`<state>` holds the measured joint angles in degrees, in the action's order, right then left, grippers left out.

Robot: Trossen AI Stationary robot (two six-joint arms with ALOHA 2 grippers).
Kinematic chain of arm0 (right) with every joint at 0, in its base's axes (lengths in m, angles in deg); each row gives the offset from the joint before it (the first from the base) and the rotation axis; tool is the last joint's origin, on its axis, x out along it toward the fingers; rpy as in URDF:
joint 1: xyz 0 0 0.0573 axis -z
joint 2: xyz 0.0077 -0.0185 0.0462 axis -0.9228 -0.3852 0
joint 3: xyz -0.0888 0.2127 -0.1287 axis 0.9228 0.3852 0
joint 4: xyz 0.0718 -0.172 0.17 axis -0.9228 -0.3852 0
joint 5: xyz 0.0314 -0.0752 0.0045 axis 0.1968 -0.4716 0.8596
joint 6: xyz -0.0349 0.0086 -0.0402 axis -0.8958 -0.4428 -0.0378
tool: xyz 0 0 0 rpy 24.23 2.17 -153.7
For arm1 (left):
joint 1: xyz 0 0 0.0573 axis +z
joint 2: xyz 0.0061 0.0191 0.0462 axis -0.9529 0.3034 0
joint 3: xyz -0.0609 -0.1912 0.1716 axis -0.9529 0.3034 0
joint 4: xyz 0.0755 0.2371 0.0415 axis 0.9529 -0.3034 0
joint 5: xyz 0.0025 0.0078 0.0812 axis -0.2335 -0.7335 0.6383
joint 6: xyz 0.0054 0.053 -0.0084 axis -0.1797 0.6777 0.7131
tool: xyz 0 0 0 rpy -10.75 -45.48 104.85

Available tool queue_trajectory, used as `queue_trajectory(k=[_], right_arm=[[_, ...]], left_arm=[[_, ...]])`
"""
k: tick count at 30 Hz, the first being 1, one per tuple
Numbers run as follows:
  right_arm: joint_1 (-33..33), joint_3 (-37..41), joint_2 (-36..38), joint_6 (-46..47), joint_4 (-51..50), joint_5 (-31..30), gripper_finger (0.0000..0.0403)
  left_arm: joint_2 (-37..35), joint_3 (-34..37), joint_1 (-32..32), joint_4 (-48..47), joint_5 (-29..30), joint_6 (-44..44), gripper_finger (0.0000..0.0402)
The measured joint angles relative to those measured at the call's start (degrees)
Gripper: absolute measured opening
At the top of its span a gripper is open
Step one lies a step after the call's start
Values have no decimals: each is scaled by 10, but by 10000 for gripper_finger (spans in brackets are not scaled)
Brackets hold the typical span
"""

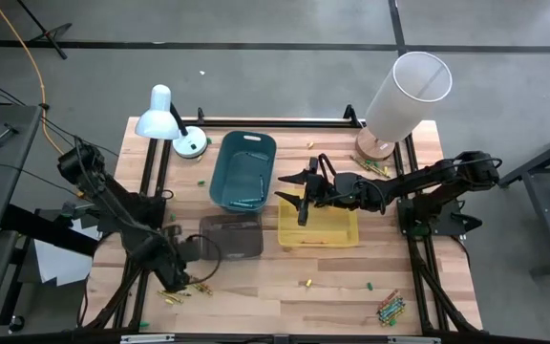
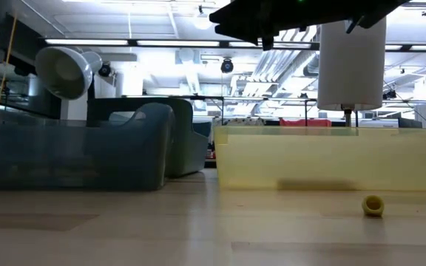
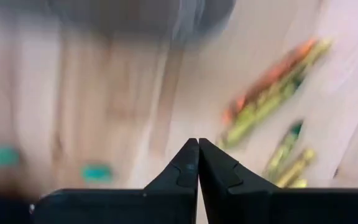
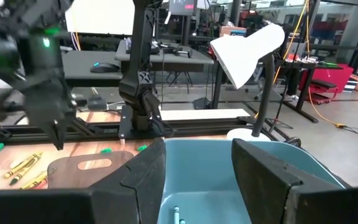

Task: Sort crayons
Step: Put the orange crayon into the yellow bin

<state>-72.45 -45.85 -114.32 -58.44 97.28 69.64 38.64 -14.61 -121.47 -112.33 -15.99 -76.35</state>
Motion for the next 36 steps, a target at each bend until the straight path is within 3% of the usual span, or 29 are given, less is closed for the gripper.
queue_trajectory(k=[2,5,11,24,31,36], right_arm=[[0,0,0,-2,0,0,178],[0,0,0,-4,0,0,178],[0,0,0,-4,9,0,178],[0,0,0,-10,9,0,178],[0,0,0,-10,9,0,178],[0,0,0,-15,9,0,178]], left_arm=[[1,27,-7,21,-25,-35,0],[1,65,-7,57,-15,-33,0],[1,98,17,117,48,49,0],[1,98,114,127,125,198,0],[-8,82,135,102,81,227,0],[-32,33,89,39,31,192,0]])
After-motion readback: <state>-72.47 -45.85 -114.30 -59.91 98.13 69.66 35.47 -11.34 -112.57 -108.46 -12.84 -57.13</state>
